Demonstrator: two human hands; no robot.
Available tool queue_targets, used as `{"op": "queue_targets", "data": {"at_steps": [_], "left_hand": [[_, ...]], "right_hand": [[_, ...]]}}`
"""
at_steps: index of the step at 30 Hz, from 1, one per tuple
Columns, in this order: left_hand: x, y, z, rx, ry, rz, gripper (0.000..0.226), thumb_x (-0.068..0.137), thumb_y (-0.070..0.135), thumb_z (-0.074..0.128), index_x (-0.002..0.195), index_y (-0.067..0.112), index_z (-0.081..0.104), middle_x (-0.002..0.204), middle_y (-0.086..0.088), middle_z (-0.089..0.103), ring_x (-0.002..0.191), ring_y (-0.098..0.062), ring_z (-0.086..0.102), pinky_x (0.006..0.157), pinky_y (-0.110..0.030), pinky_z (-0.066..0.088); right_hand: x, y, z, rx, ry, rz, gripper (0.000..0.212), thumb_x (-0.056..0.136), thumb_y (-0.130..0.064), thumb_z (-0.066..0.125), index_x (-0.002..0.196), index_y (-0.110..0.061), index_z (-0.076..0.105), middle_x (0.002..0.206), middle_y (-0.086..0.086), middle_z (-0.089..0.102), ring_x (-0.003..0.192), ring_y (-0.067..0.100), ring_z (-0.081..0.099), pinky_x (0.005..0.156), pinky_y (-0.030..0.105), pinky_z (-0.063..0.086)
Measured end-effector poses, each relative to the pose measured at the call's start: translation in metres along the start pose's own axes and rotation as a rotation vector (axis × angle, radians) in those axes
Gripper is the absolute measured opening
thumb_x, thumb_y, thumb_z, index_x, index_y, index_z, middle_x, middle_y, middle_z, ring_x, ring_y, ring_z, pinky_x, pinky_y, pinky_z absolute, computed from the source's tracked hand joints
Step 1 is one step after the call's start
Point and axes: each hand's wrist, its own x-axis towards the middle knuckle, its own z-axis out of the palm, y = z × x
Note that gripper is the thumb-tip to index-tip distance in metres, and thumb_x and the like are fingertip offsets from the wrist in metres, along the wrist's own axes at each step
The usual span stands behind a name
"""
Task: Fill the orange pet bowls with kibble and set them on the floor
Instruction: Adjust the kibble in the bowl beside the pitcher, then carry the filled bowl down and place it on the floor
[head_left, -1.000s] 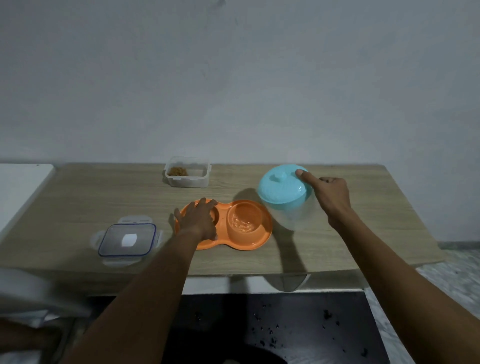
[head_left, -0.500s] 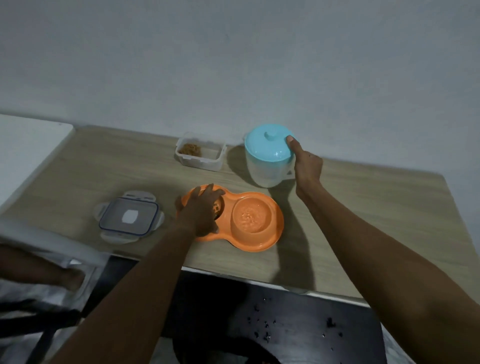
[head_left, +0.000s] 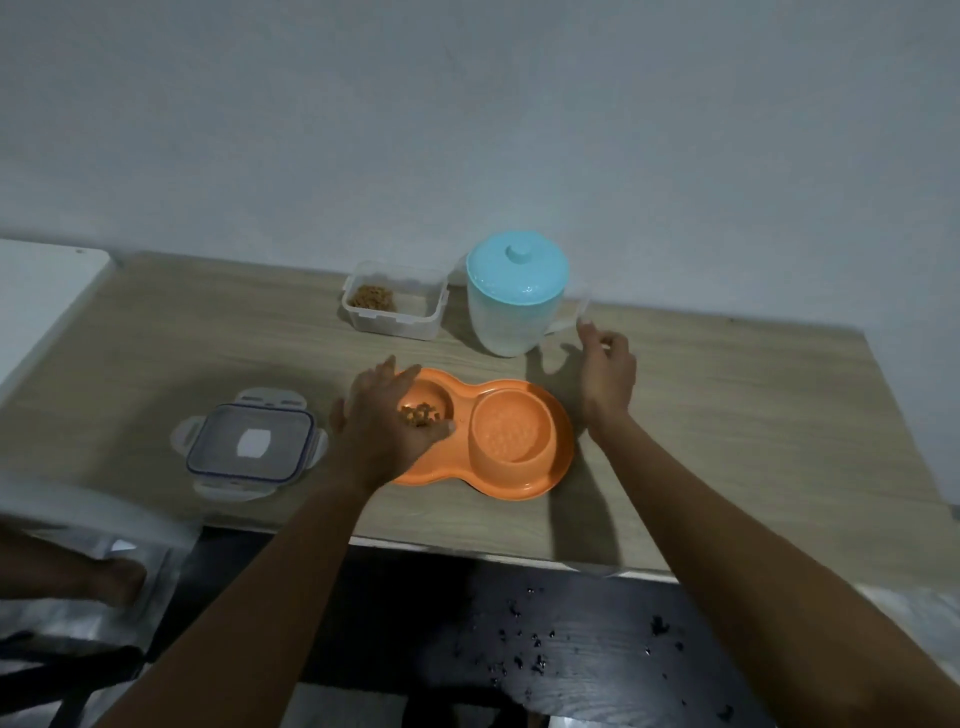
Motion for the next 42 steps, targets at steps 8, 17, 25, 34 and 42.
{"op": "queue_targets", "data": {"at_steps": [8, 17, 25, 34, 42], "left_hand": [[-0.007, -0.027, -0.027, -0.151, 0.021, -0.218, 0.038, 0.093, 0.035, 0.061, 0.121, 0.011, 0.07, 0.119, -0.017, 0.07, 0.111, -0.036, 0.064, 0.092, -0.039, 0.049], [-0.008, -0.023, -0.033, -0.247, 0.022, -0.253, 0.037, 0.091, 0.034, 0.062, 0.124, 0.019, 0.07, 0.122, -0.012, 0.07, 0.114, -0.034, 0.062, 0.095, -0.036, 0.048], [-0.048, 0.016, -0.035, -0.317, 0.11, -0.227, 0.038, 0.089, 0.04, 0.06, 0.124, 0.028, 0.069, 0.124, -0.008, 0.07, 0.115, -0.033, 0.061, 0.096, -0.037, 0.047], [-0.129, 0.155, 0.006, -0.405, 0.179, -0.166, 0.036, 0.086, 0.04, 0.065, 0.12, 0.029, 0.072, 0.123, -0.004, 0.071, 0.118, -0.033, 0.059, 0.1, -0.036, 0.044], [-0.224, 0.319, 0.088, -0.531, 0.185, -0.142, 0.038, 0.081, 0.043, 0.069, 0.116, 0.029, 0.074, 0.122, -0.001, 0.071, 0.118, -0.03, 0.061, 0.101, -0.034, 0.045]], "right_hand": [[-0.084, 0.063, -0.012, -0.262, -0.09, 0.127, 0.05, 0.091, -0.049, 0.053, 0.129, -0.019, 0.066, 0.131, 0.014, 0.063, 0.111, 0.034, 0.062, 0.094, 0.043, 0.049], [-0.094, 0.055, -0.018, -0.115, -0.061, 0.189, 0.045, 0.091, -0.04, 0.064, 0.126, -0.013, 0.071, 0.121, 0.009, 0.072, 0.112, 0.03, 0.064, 0.101, 0.046, 0.052], [-0.106, 0.062, -0.068, 0.08, -0.029, 0.206, 0.058, 0.086, -0.039, 0.073, 0.136, -0.01, 0.065, 0.128, 0.008, 0.069, 0.116, 0.027, 0.064, 0.106, 0.049, 0.051], [-0.103, 0.079, -0.234, 0.2, 0.041, 0.175, 0.063, 0.077, -0.043, 0.075, 0.132, -0.012, 0.067, 0.122, 0.009, 0.072, 0.112, 0.031, 0.067, 0.1, 0.054, 0.055], [-0.079, 0.112, -0.444, 0.217, 0.082, 0.107, 0.076, 0.056, -0.055, 0.074, 0.122, -0.017, 0.071, 0.116, 0.008, 0.075, 0.11, 0.029, 0.069, 0.098, 0.053, 0.057]]}}
